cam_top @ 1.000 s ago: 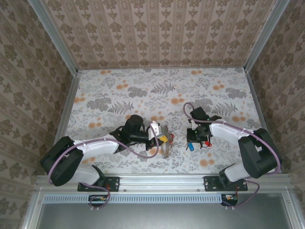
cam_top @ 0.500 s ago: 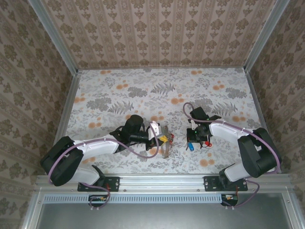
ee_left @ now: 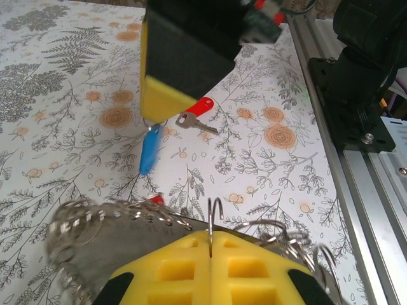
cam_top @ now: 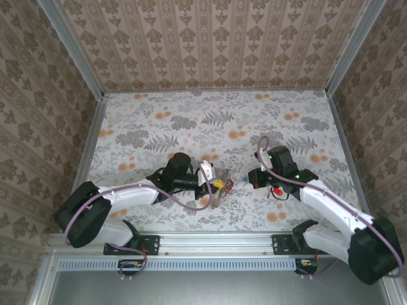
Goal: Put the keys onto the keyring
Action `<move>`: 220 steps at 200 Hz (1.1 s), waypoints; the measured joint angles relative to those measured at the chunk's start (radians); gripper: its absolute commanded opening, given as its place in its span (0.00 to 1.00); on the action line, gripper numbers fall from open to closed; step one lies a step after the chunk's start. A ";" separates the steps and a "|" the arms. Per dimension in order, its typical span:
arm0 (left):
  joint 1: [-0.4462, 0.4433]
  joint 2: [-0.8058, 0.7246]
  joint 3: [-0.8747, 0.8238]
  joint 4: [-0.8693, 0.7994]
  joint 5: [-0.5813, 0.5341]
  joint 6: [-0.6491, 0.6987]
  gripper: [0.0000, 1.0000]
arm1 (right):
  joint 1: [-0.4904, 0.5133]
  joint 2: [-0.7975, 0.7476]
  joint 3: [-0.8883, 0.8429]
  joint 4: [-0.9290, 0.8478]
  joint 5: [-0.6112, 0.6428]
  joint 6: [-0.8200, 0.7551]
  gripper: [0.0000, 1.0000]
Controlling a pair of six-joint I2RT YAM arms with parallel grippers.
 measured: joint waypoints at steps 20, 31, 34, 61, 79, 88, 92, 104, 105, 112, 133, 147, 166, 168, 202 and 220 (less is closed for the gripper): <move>0.000 0.007 0.000 0.011 0.000 -0.004 0.00 | 0.000 -0.085 -0.051 0.070 -0.048 -0.042 0.00; 0.000 0.009 0.000 0.018 -0.003 -0.007 0.00 | 0.000 -0.119 -0.074 0.109 -0.072 -0.064 0.00; 0.000 0.010 0.000 0.019 -0.004 -0.009 0.00 | 0.000 -0.130 -0.080 0.121 -0.078 -0.070 0.00; 0.000 0.011 0.000 0.031 -0.012 -0.010 0.00 | 0.002 -0.197 -0.114 0.187 -0.111 -0.121 0.00; 0.000 0.011 0.000 0.041 -0.018 -0.011 0.00 | 0.015 -0.234 -0.119 0.215 -0.111 -0.157 0.00; 0.000 0.011 0.000 0.044 -0.021 -0.018 0.00 | 0.029 -0.251 -0.119 0.224 -0.110 -0.177 0.00; 0.000 0.011 0.000 0.047 -0.023 -0.019 0.00 | 0.036 -0.257 -0.119 0.227 -0.107 -0.186 0.00; 0.000 0.014 0.000 0.056 -0.024 -0.029 0.00 | 0.064 -0.273 -0.120 0.236 -0.101 -0.213 0.00; 0.000 0.015 0.000 0.056 -0.024 -0.029 0.00 | 0.068 -0.274 -0.121 0.237 -0.100 -0.214 0.00; 0.000 0.018 0.000 0.063 -0.026 -0.033 0.00 | 0.087 -0.281 -0.122 0.237 -0.095 -0.229 0.00; 0.000 0.024 0.000 0.077 -0.026 -0.044 0.00 | 0.149 -0.286 -0.127 0.238 -0.067 -0.270 0.00; 0.000 0.024 -0.002 0.089 -0.040 -0.055 0.00 | 0.187 -0.286 -0.129 0.237 -0.048 -0.294 0.00; 0.000 0.024 -0.006 0.101 -0.052 -0.062 0.00 | 0.222 -0.286 -0.137 0.246 -0.040 -0.313 0.00; 0.000 0.024 -0.006 0.102 -0.053 -0.062 0.00 | 0.225 -0.286 -0.138 0.249 -0.039 -0.315 0.00; 0.000 0.024 -0.009 0.108 -0.062 -0.063 0.00 | 0.254 -0.272 -0.160 0.283 -0.027 -0.322 0.00; 0.000 0.024 -0.009 0.108 -0.063 -0.063 0.00 | 0.260 -0.247 -0.160 0.314 -0.026 -0.324 0.00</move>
